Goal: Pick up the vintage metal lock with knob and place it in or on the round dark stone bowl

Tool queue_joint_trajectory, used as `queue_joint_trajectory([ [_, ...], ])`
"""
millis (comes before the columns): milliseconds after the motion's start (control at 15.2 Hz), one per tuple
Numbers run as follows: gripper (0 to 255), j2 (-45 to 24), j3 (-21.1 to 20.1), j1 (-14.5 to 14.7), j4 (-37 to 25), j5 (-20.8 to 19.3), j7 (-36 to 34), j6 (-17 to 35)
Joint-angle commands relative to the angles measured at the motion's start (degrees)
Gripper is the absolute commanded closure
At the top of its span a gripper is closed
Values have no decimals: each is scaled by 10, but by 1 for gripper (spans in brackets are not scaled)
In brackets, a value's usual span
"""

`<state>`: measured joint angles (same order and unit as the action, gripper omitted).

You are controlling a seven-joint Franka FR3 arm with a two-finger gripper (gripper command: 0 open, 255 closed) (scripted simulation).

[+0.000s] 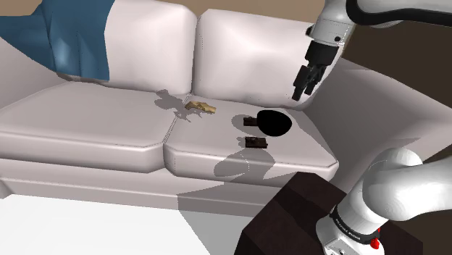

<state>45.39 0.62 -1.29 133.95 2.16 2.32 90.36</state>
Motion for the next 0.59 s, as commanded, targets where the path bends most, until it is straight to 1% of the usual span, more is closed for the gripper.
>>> queue_joint_trajectory([
  [0,0,0,0,0,0,0,0,0],
  [528,0,-84,2,-14,78,-22,2,164],
])
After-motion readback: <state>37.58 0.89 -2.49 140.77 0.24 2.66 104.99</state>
